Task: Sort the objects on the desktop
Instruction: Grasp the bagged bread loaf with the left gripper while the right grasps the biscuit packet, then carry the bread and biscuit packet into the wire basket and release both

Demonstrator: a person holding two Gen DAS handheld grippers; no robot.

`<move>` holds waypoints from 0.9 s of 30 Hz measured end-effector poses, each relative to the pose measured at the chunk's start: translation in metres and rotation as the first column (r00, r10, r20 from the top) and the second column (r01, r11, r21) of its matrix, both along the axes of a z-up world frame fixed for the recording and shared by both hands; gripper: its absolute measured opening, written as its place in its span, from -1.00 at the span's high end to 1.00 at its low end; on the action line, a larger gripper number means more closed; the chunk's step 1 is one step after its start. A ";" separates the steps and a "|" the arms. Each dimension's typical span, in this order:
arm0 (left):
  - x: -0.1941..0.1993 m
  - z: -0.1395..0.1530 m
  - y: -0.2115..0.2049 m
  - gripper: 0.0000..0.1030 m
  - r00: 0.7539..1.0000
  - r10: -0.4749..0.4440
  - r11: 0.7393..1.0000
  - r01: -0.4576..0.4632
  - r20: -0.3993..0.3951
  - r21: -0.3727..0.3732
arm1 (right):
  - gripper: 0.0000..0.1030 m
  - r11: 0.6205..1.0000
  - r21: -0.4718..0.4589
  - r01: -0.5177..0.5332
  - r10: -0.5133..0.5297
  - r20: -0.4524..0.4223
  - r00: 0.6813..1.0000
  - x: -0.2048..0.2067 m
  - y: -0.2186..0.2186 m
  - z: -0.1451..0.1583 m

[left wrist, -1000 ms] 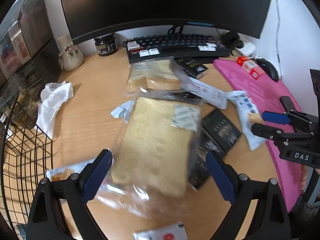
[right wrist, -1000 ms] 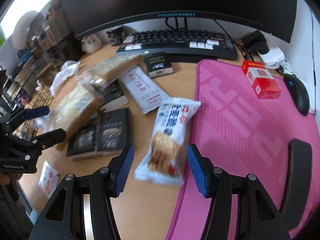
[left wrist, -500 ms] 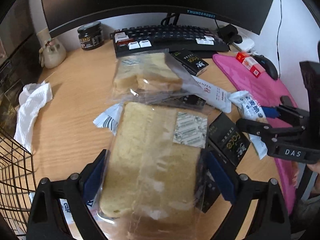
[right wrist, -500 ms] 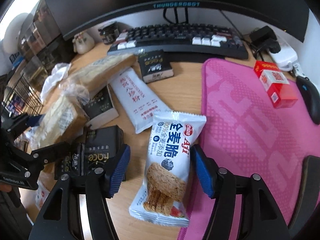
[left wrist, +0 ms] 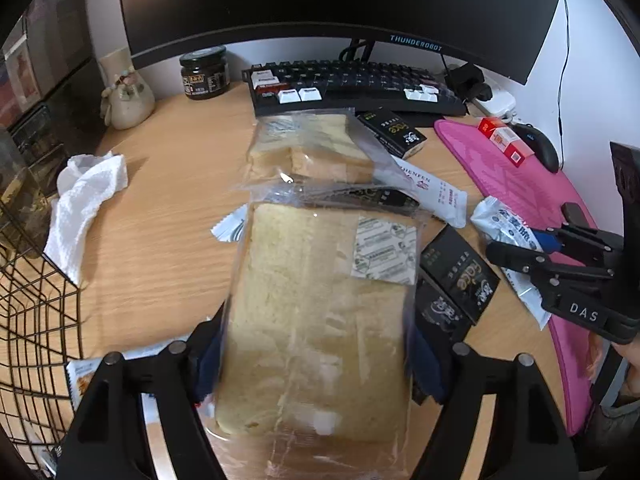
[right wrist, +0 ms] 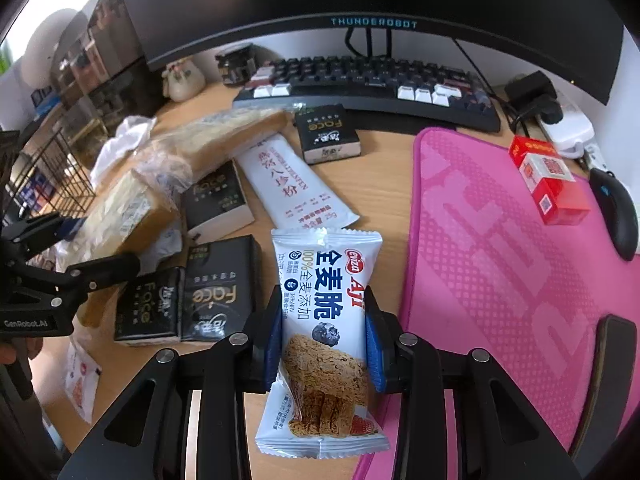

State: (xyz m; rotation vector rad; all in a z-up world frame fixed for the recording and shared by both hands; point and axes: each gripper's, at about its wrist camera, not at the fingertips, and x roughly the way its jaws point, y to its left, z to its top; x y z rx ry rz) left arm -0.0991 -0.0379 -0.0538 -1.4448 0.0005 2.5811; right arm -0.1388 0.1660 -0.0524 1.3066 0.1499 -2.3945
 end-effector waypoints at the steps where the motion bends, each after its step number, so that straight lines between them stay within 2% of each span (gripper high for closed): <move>1: 0.003 0.004 0.000 -0.54 1.000 -0.002 1.000 0.002 -0.006 0.003 | 0.32 1.000 -0.003 0.000 0.000 -0.005 1.000 0.002 0.000 0.003; 17: 0.063 0.045 -0.003 -0.53 0.995 0.022 1.000 -0.022 -0.095 0.006 | 0.32 0.999 -0.036 -0.039 0.035 -0.086 0.996 0.058 -0.008 0.046; 27: 0.100 0.076 -0.036 -0.53 0.983 0.088 0.996 -0.088 -0.161 0.008 | 0.32 0.987 -0.042 -0.152 0.145 -0.131 0.981 0.088 -0.061 0.072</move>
